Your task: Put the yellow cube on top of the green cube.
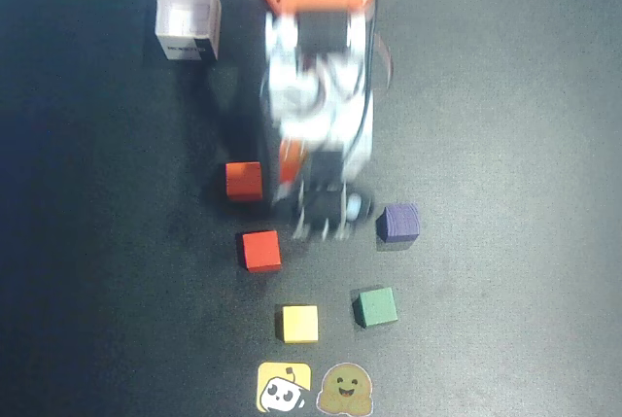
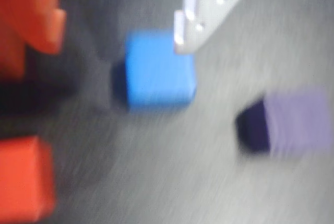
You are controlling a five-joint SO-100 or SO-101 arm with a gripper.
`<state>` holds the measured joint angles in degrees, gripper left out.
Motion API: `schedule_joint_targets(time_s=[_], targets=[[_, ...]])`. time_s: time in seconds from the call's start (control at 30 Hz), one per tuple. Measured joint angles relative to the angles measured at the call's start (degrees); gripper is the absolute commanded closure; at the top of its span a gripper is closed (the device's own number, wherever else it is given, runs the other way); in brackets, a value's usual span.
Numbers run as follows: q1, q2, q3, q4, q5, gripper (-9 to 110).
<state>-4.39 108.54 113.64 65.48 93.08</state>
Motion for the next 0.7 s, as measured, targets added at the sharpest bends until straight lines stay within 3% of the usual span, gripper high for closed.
schedule_joint_targets(time_s=[0.3, 0.7], targets=[[1.23, -21.53, -16.7, -2.81, 0.0, 79], [1.23, -36.3, -31.55, -2.81, 0.0, 79]])
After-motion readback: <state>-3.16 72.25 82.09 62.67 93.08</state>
